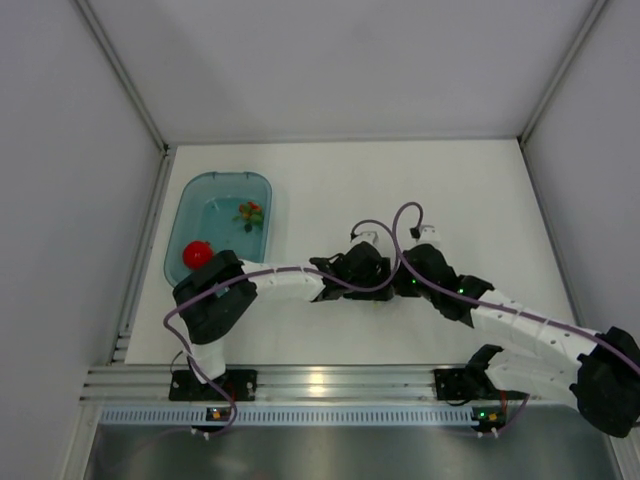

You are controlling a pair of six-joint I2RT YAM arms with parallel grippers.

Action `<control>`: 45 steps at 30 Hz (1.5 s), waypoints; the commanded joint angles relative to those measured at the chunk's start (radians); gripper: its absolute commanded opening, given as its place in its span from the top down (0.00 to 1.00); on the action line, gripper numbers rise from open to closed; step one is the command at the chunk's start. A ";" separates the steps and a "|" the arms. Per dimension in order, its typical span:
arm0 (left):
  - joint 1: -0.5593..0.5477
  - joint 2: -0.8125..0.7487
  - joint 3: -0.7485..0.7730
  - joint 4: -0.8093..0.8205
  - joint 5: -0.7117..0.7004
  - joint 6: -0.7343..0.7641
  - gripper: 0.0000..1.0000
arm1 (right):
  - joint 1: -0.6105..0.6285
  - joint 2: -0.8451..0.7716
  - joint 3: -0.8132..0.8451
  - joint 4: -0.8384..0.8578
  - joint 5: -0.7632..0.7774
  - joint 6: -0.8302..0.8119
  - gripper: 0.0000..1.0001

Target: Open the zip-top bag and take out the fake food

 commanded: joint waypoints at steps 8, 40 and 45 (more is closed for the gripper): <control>-0.004 0.076 0.089 0.148 -0.180 -0.059 0.19 | 0.001 -0.047 -0.017 0.090 -0.220 0.006 1.00; -0.062 -0.228 0.085 -0.287 -0.285 0.289 0.20 | -0.062 0.232 0.095 0.218 -0.901 -0.009 1.00; -0.062 -0.111 0.163 -0.258 -0.346 0.341 0.21 | -0.062 0.232 0.086 0.191 -0.948 -0.046 1.00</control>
